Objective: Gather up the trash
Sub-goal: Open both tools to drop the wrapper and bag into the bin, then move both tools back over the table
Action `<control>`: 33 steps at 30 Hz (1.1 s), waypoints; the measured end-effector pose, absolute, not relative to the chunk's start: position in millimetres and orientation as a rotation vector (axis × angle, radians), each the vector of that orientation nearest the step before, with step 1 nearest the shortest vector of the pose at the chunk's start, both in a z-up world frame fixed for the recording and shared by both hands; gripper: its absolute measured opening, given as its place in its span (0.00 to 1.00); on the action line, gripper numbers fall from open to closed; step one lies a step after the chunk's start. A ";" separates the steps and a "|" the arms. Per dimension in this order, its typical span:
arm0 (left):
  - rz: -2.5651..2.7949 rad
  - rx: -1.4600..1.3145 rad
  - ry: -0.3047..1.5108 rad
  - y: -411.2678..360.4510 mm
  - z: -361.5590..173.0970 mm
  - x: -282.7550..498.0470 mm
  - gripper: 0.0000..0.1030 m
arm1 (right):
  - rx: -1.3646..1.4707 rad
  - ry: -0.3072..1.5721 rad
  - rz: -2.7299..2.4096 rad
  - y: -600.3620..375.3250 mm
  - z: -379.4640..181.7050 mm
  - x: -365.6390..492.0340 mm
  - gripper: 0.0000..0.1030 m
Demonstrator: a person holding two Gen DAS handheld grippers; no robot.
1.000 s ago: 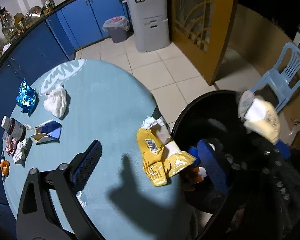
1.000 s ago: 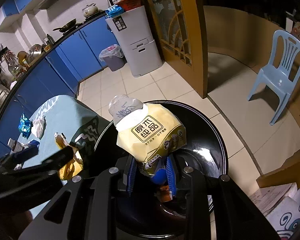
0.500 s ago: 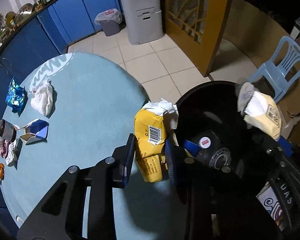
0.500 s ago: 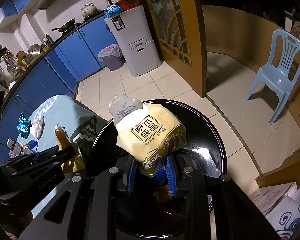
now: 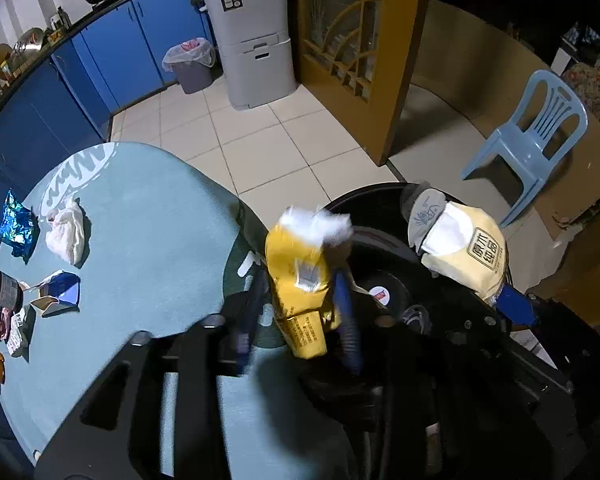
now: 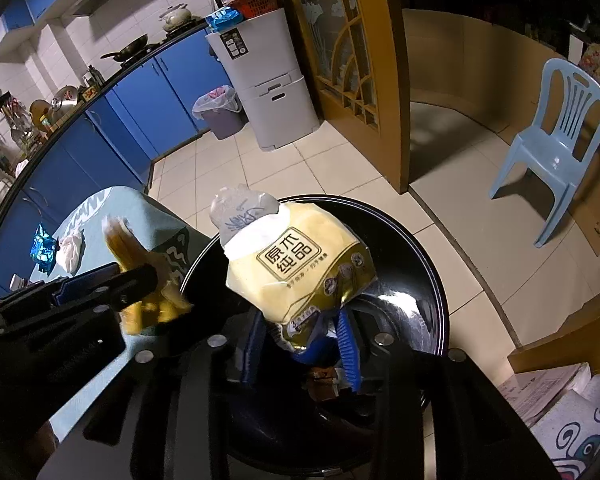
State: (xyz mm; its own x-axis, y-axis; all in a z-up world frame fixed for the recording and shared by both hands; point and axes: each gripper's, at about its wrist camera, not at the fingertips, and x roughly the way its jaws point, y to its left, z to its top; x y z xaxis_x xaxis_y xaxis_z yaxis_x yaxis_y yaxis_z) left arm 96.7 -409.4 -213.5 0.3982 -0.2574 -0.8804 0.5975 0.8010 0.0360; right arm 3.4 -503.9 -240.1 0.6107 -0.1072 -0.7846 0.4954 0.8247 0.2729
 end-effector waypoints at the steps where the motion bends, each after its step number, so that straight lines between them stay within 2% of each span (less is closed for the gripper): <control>1: -0.526 0.374 1.010 -407.4 -211.7 97.9 0.68 | 0.503 0.846 -0.378 -505.4 -240.1 2.0 0.33; 2: -0.527 0.359 1.001 -405.4 -209.9 99.3 0.78 | 0.509 0.843 -0.379 -506.4 -240.3 1.4 0.33; 3: -0.538 0.343 0.997 -404.0 -207.8 100.6 0.83 | 0.515 0.842 -0.378 -507.9 -240.6 0.6 0.36; 4: -0.532 0.339 0.988 -402.5 -206.1 100.7 0.88 | 0.516 0.842 -0.381 -509.2 -240.5 0.0 0.44; 5: -0.519 0.338 0.974 -401.6 -204.1 100.7 0.88 | 0.513 0.839 -0.385 -509.6 -240.3 -0.7 0.51; 6: -0.518 0.337 0.969 -401.5 -202.7 100.7 0.88 | 0.512 0.833 -0.383 -509.7 -239.8 -1.2 0.61; 11: -0.487 0.334 0.969 -397.0 -202.8 103.1 0.90 | 0.508 0.824 -0.377 -506.9 -236.7 -0.8 0.62; 15: -0.462 0.320 0.984 -389.1 -204.5 107.5 0.90 | 0.510 0.823 -0.375 -507.0 -235.4 -1.1 0.67; 26: -0.417 0.273 0.972 -353.6 -189.2 109.9 0.90 | 0.481 0.809 -0.355 -489.2 -217.9 1.6 0.67; 33: -0.354 0.214 0.940 -300.6 -171.2 117.4 0.90 | 0.428 0.809 -0.299 -452.2 -201.2 18.3 0.67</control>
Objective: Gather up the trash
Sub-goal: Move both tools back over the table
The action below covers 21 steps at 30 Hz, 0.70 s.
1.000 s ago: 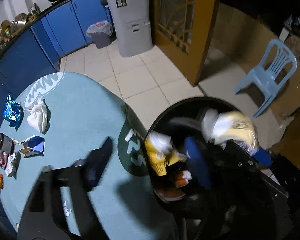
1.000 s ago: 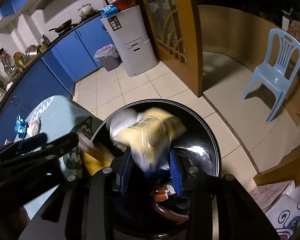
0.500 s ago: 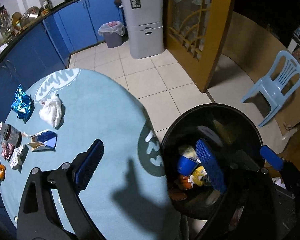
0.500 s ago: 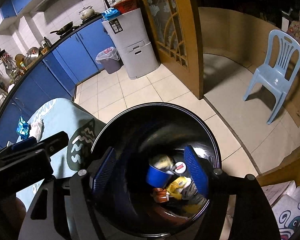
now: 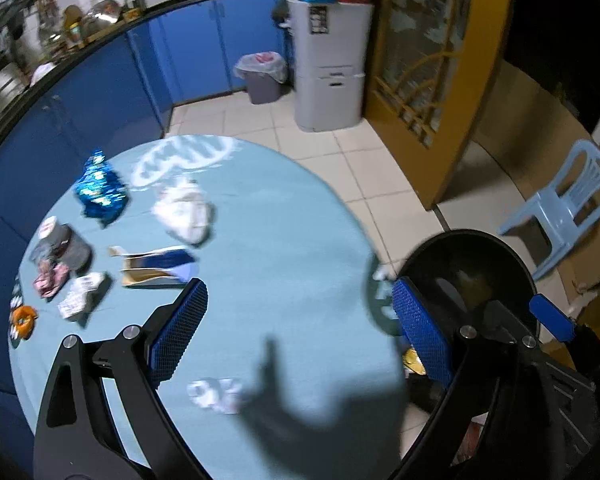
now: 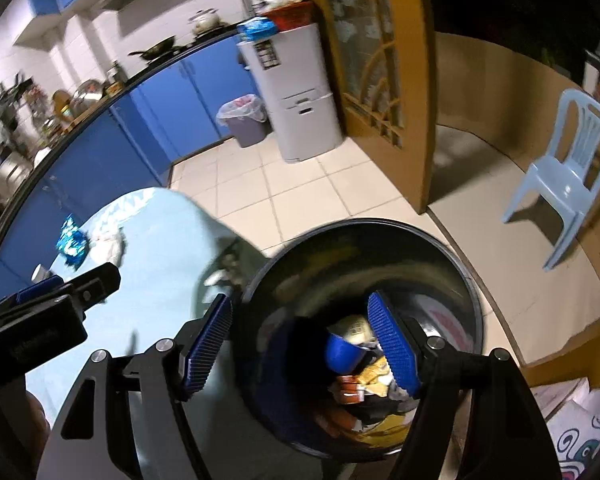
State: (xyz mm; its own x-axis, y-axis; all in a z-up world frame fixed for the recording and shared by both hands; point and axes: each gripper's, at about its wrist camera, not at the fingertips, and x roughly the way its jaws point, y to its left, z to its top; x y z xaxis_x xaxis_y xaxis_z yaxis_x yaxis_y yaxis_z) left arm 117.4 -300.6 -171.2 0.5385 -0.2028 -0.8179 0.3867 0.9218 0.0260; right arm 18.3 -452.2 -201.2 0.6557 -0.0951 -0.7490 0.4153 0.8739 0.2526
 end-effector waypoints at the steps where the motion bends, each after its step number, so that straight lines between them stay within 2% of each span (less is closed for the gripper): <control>1: -0.337 0.201 0.935 -287.9 -168.7 119.5 0.90 | 0.412 0.811 -0.287 -443.5 -198.2 23.0 0.67; 8: -0.214 0.130 0.922 -197.9 -165.1 137.4 0.90 | 0.299 0.830 -0.169 -365.9 -183.4 66.9 0.67; 16: -0.118 0.036 0.989 -102.1 -189.5 165.6 0.89 | 0.234 0.894 -0.068 -295.9 -196.4 117.8 0.67; 21: -0.150 -0.004 1.048 -78.8 -211.7 181.5 0.82 | 0.171 0.941 -0.037 -263.0 -208.1 146.1 0.67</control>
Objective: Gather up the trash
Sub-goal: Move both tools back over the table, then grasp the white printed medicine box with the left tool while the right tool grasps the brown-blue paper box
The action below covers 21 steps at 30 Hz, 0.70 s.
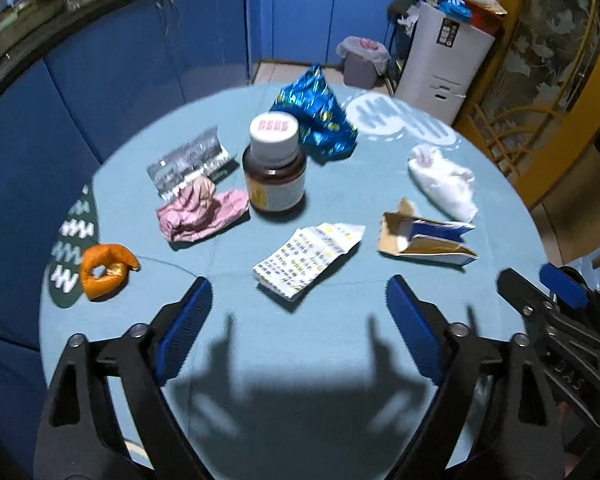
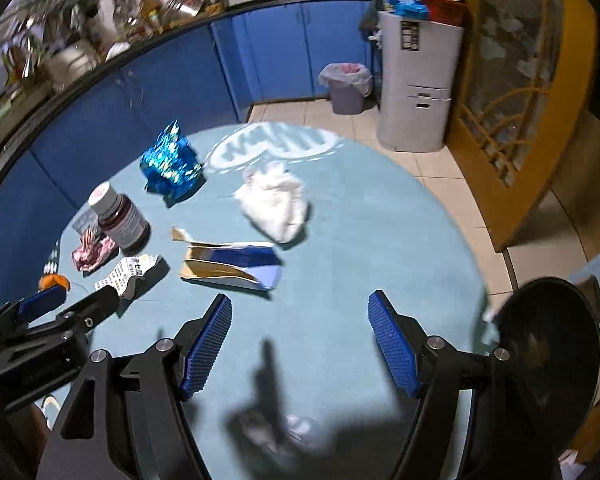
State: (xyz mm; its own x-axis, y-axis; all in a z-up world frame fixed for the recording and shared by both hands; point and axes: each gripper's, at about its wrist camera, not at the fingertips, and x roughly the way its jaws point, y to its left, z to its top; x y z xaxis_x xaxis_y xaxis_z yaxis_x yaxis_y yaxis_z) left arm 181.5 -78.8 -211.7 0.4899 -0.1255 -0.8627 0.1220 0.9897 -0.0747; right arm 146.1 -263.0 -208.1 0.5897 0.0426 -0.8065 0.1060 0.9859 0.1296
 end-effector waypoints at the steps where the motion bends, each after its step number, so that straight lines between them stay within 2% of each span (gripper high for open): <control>1: -0.162 -0.007 1.057 -76.4 -215.6 183.3 0.81 | 0.163 0.948 -0.034 -258.9 -210.4 149.8 0.67; 4: -0.190 -0.012 1.076 -76.1 -224.5 189.3 0.79 | 0.129 0.980 -0.023 -247.6 -219.6 162.4 0.67; 7: -0.217 -0.024 1.095 -74.9 -230.7 196.9 0.73 | 0.068 0.987 -0.026 -239.5 -223.9 168.9 0.70; 9: -0.220 -0.034 1.109 -73.0 -234.8 201.3 0.66 | 0.010 0.987 -0.014 -233.7 -226.4 174.9 0.71; 11: -0.214 -0.037 1.122 -71.9 -237.9 204.4 0.48 | -0.038 0.990 0.012 -230.3 -227.7 180.8 0.71; 19: -0.193 -0.082 1.108 -65.1 -235.6 211.6 0.36 | -0.080 1.020 0.074 -223.0 -237.2 198.0 0.71; 20: -0.190 -0.085 1.106 -64.3 -235.3 211.4 0.33 | -0.076 1.023 0.081 -222.3 -239.3 198.6 0.70; 21: -0.187 -0.087 1.103 -64.1 -234.9 211.5 0.32 | -0.068 1.020 0.090 -221.9 -240.0 198.1 0.56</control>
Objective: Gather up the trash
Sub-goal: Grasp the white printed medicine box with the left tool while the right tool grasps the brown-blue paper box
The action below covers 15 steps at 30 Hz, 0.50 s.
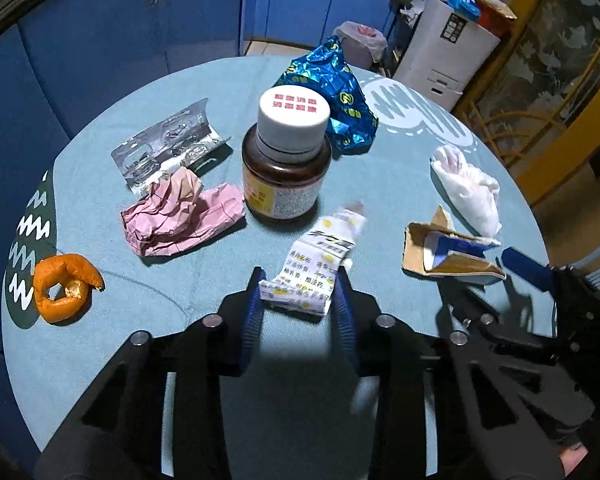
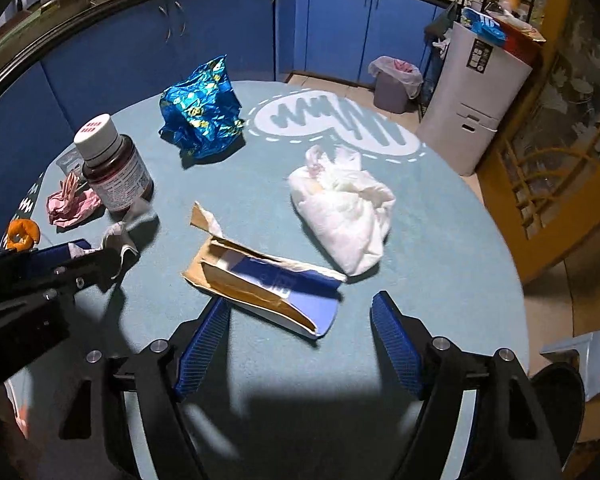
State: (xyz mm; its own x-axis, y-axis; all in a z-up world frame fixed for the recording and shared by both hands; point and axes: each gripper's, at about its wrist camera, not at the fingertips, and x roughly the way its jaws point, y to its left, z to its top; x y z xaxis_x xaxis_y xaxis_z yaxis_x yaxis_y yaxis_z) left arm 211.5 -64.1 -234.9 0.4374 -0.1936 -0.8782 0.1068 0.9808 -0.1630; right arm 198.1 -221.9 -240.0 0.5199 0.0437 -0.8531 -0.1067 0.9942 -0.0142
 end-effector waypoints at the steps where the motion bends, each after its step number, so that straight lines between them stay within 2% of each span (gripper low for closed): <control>1: -0.182 -0.087 1.096 -63.9 -233.6 211.0 0.29 | -0.058 1.018 0.103 -221.1 -240.4 197.1 0.46; 2: -0.179 -0.088 1.092 -63.4 -232.9 210.7 0.29 | -0.035 1.014 0.130 -220.2 -239.4 194.9 0.27; 3: -0.176 -0.090 1.088 -63.1 -231.7 209.8 0.29 | -0.052 1.011 0.123 -217.2 -238.3 192.9 0.13; 4: -0.178 -0.095 1.089 -63.1 -231.8 210.0 0.29 | -0.069 1.008 0.124 -214.1 -237.9 191.8 0.03; 15: -0.185 -0.109 1.051 -64.4 -214.2 196.1 0.29 | 0.022 0.947 0.172 -221.9 -212.1 165.7 0.01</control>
State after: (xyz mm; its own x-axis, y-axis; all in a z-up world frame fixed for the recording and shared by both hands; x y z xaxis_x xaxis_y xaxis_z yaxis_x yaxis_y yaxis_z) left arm 196.1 -64.4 -214.2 0.4836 -0.2031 -0.8514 0.0991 0.9791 -0.1773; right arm 165.7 -221.9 -212.1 0.5718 0.1567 -0.8053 -0.1372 0.9860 0.0944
